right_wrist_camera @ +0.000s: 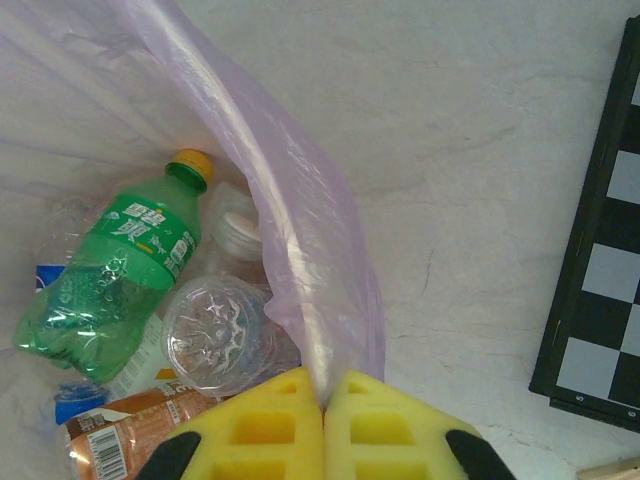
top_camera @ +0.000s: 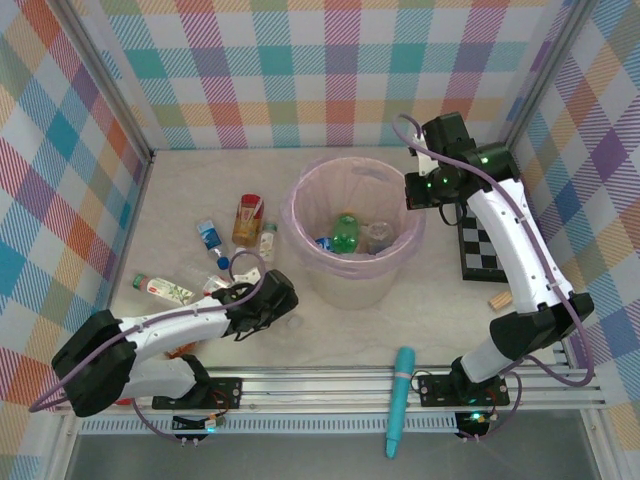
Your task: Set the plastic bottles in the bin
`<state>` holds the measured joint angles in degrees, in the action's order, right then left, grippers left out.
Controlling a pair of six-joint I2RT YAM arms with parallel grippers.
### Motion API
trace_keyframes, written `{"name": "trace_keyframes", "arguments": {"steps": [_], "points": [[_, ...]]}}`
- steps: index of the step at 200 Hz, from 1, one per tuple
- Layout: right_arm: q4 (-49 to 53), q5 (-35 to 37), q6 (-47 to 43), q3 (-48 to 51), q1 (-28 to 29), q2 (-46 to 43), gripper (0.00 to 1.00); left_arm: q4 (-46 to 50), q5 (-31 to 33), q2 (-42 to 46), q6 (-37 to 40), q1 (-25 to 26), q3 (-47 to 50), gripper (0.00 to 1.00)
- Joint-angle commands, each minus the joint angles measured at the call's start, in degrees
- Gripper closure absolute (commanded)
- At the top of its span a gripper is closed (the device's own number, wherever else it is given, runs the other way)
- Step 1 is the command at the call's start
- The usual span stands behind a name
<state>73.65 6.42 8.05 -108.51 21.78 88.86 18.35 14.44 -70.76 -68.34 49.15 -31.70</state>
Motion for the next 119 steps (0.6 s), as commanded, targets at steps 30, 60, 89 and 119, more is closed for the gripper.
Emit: {"name": "trace_keyframes", "arguments": {"steps": [30, 60, 89, 119], "points": [[-2.65, -3.23, -1.02, 0.55, 0.1, -2.73, 0.99, 2.29, 0.57, -0.51, 0.26, 0.96, -1.72, 0.44], [-3.05, -3.53, -1.08, 0.6, 0.06, -2.82, 0.99, 7.86, 2.29, 3.03, 1.4, 1.05, -4.67, 0.45], [-3.3, -4.05, -1.08, 0.63, 0.07, -2.79, 0.99, 15.62, 6.31, 9.94, 1.96, 1.04, -7.3, 0.46], [-3.5, -4.52, -0.96, 0.62, 0.11, -2.77, 0.99, 25.66, 11.86, 18.06, 3.73, 1.04, -11.78, 0.47]]}}
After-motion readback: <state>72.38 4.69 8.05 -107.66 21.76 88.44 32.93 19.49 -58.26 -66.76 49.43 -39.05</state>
